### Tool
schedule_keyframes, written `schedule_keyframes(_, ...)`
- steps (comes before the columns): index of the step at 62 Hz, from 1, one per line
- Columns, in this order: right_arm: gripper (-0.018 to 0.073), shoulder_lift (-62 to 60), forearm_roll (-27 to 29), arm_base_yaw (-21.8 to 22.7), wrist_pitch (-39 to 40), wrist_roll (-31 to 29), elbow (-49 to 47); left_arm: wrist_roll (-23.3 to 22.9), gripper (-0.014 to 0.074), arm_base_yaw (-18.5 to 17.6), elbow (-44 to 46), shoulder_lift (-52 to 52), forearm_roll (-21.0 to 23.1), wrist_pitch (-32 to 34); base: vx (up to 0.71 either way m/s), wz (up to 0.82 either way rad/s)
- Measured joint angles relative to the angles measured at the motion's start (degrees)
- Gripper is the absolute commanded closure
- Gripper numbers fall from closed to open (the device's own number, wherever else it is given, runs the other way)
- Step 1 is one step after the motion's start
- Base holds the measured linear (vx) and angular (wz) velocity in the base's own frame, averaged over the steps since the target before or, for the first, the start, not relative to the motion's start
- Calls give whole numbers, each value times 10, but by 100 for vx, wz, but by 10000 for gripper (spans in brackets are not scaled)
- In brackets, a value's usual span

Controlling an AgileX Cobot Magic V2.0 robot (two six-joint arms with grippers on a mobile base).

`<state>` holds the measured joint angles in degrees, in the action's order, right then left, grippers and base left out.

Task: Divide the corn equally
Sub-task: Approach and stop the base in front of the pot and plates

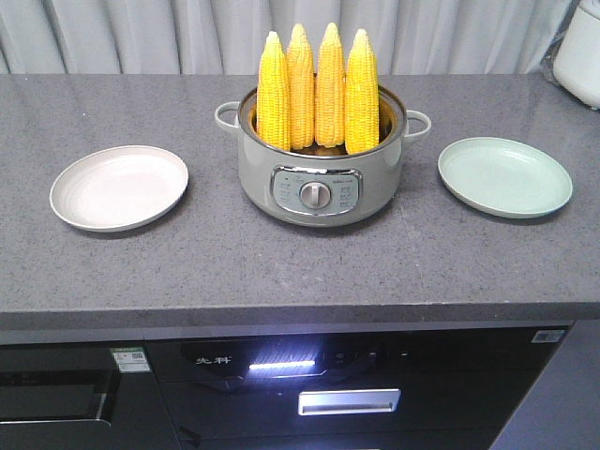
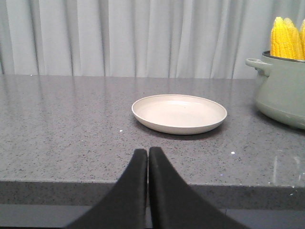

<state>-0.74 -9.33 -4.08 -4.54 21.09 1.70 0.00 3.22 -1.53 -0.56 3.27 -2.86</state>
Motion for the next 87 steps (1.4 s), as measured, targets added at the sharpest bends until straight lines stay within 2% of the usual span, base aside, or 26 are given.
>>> schedule_keyframes(87, 561, 0, 0, 0, 0, 0, 0, 0, 603, 0, 0, 0, 0, 0, 6, -2)
